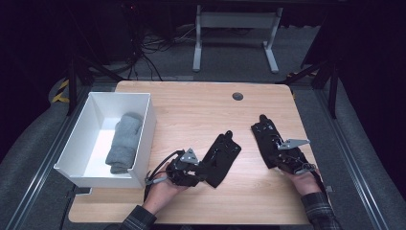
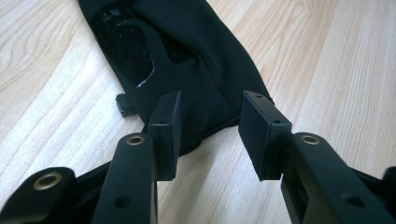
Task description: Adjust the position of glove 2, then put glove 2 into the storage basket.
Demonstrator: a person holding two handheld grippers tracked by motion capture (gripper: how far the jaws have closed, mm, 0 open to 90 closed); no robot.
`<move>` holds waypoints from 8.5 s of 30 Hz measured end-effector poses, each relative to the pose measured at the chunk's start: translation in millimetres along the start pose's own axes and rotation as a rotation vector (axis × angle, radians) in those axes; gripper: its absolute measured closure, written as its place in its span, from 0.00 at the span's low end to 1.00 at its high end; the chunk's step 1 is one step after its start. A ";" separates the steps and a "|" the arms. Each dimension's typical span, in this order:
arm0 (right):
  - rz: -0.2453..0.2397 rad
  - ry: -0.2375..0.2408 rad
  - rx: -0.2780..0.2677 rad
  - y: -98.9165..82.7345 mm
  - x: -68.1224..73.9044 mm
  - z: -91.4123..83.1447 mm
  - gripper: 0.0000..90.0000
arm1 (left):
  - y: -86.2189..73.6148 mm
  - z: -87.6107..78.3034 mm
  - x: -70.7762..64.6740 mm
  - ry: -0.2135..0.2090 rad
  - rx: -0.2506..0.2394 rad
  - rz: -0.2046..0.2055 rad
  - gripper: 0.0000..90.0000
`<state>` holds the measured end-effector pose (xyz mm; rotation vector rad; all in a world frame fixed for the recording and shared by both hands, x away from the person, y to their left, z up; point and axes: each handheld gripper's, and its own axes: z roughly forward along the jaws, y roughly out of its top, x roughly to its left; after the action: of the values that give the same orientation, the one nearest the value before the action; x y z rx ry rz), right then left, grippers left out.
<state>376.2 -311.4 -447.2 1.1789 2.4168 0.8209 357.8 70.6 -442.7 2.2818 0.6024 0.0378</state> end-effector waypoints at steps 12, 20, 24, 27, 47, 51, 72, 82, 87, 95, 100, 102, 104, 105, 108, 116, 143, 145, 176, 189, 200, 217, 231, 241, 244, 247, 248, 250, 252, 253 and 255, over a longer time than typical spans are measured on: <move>-0.085 0.117 0.011 -8.7 41.9 -8.3 1.00 | 8.0 6.8 2.4 0.018 0.002 0.018 0.70; -0.180 0.213 0.013 -11.9 73.8 -10.9 1.00 | 14.5 7.7 6.9 0.039 -0.010 0.013 0.73; -0.223 0.245 0.004 -10.6 83.3 -12.2 1.00 | 15.1 10.3 10.3 0.048 -0.001 0.009 0.75; -0.199 0.240 -0.051 -8.6 76.8 -19.5 1.00 | 14.5 11.2 13.0 0.050 0.003 -0.001 0.77; -0.198 0.216 -0.025 -6.4 65.1 -9.4 1.00 | 8.2 27.1 -8.1 -0.064 0.117 -0.011 0.97; -0.222 0.239 -0.025 -5.2 71.0 -8.4 1.00 | 10.0 32.3 -19.3 -0.106 0.121 0.010 0.97; -0.143 0.157 -0.033 5.0 40.6 4.8 1.00 | 27.3 20.4 17.4 0.015 0.020 -0.038 0.86; -0.176 0.198 -0.040 18.6 49.0 17.1 1.00 | 26.5 16.3 28.0 0.050 -0.001 -0.063 0.80; -0.197 0.207 -0.042 20.7 55.6 18.9 1.00 | 21.8 15.1 37.0 0.071 -0.002 -0.106 0.68; -0.199 0.208 -0.042 20.4 56.5 19.2 1.00 | 17.5 28.8 43.8 0.053 0.046 -0.155 0.66; -0.204 0.206 -0.050 20.7 56.5 17.7 1.00 | 16.9 29.8 41.9 0.052 0.044 -0.181 0.78; -0.200 0.204 -0.071 20.7 55.9 13.0 1.00 | 16.8 30.8 41.2 0.056 0.038 -0.189 0.85; -0.196 0.198 -0.086 19.3 54.0 6.8 1.00 | 16.4 30.6 40.6 0.053 0.029 -0.204 0.92; -0.204 0.184 -0.083 14.7 52.9 1.3 1.00 | 16.6 30.2 41.0 0.051 0.023 -0.215 0.96; -0.201 0.179 -0.075 7.9 51.2 -2.2 1.00 | 16.4 29.0 41.8 0.039 0.020 -0.227 0.97; -0.202 0.180 -0.028 -0.1 52.2 0.2 1.00 | 21.4 14.0 38.1 -0.048 -0.028 -0.223 0.97; -0.270 0.235 -0.040 26.0 95.3 21.7 1.00 | 46.8 -5.2 18.8 -0.193 -0.124 -0.137 0.98; -0.278 0.239 -0.040 29.3 100.6 24.3 1.00 | 46.9 -3.3 18.6 -0.194 -0.120 -0.132 0.98; -0.195 0.182 -0.125 32.3 78.2 10.8 1.00 | 41.5 25.0 -1.0 -0.238 -0.031 -0.066 0.96; -0.130 0.093 -0.117 16.7 47.0 16.0 0.41 | 31.5 44.6 -29.0 -0.218 0.096 -0.012 1.00; -0.103 0.065 -0.082 6.5 33.8 19.2 0.30 | 15.7 29.7 -16.8 -0.133 0.150 -0.020 1.00; -0.117 0.121 -0.108 -15.0 27.3 10.3 0.19 | -9.4 3.6 -15.0 -0.072 0.134 -0.057 0.99; -0.121 0.129 -0.150 -18.8 24.4 12.9 0.16 | 20.2 -9.5 2.2 0.045 0.038 0.031 0.29; -0.119 0.128 -0.150 -18.6 24.5 13.0 0.16 | 28.2 15.3 21.4 0.037 0.090 0.114 0.15; -0.120 0.128 -0.150 -18.6 24.5 13.0 0.16 | 28.3 19.0 22.6 0.040 0.091 0.125 0.15; -0.120 0.128 -0.151 -18.6 24.5 13.1 0.16 | 28.1 24.0 23.9 0.067 0.110 0.143 0.15; -0.119 0.128 -0.151 -18.7 24.5 13.0 0.16 | 27.1 27.1 24.3 0.064 0.132 0.145 0.15; -0.120 0.128 -0.150 -18.6 24.5 13.0 0.16 | 26.3 29.4 24.5 0.069 0.138 0.152 0.15; -0.119 0.128 -0.150 -18.7 24.5 13.0 0.16 | 25.2 31.3 24.5 0.063 0.144 0.155 0.17; -0.119 0.128 -0.151 -18.7 24.5 13.0 0.16 | 24.8 31.5 25.0 0.060 0.143 0.156 0.17; -0.120 0.128 -0.151 -18.7 24.5 13.0 0.16 | 23.7 32.2 25.9 0.057 0.143 0.149 0.17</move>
<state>356.7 -296.5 -470.1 0.9428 2.4487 1.0486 397.1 45.9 -453.2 2.4688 0.4762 0.1370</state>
